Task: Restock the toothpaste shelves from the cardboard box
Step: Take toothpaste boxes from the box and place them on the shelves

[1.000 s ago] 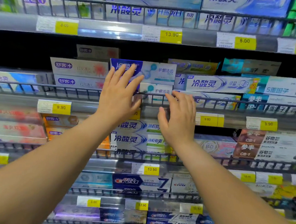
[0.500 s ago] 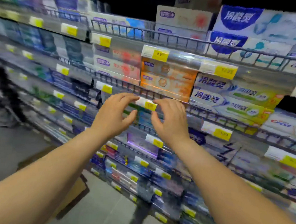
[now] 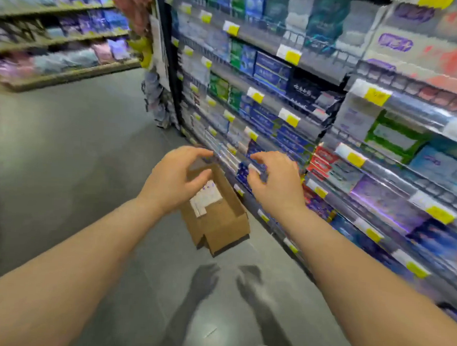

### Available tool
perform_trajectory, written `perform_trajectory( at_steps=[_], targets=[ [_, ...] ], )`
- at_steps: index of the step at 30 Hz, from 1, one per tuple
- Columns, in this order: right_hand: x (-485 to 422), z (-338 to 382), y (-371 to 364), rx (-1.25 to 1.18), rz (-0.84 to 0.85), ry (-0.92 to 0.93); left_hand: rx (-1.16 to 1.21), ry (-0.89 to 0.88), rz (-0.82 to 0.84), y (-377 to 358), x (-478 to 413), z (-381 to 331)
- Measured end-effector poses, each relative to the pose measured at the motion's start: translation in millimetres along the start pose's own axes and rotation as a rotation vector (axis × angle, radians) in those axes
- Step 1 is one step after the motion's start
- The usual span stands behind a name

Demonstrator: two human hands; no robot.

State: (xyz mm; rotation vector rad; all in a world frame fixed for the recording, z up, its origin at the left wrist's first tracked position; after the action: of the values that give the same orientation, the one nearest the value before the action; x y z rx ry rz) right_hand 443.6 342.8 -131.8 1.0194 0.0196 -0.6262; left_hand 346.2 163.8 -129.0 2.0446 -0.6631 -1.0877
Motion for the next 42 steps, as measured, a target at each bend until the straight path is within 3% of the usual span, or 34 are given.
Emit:
perform_trajectory(
  at_steps=[6,13,17,24,33,42],
  targets=[
    [-55.1,47.6,-91.8,-0.006,0.135,0.034,-0.006,0.146,-0.063,29.6,16.3,99.1],
    [-160.4,98.3,-180.8,-0.075,0.276,0.102,-0.03,0.312,0.007,50.8,-21.3,215.3],
    [-211.3,133.5,-222.8,-0.09,0.356,0.133,-0.011,0.407,-0.032,69.8,-38.3,273.5],
    [-298.1,178.6,-306.3,-0.17,0.423,0.063,0.045,0.497,-0.067,92.3,-74.5,405.1],
    [-402.1,223.4,-390.4,-0.229,0.346,-0.228,0.194,0.318,0.115,109.3,-180.5,554.3],
    [-493.7,155.8,-396.6,-0.188,0.169,-0.47,0.309,0.11,0.284,25.7,-312.3,625.3]
  ],
)
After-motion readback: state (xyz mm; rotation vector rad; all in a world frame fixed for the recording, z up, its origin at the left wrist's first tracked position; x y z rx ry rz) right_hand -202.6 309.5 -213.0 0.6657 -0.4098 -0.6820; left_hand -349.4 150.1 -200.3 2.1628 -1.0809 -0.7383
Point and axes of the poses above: each hand's wrist, its own x-axis away from the middle knuckle, its own y-axis out of the back of the hand, z = x × y, the point moved 3 cm from there along -x, towards the middle knuckle, and after that the axes turned 8 degrees about -y, right-handed, at the moved point
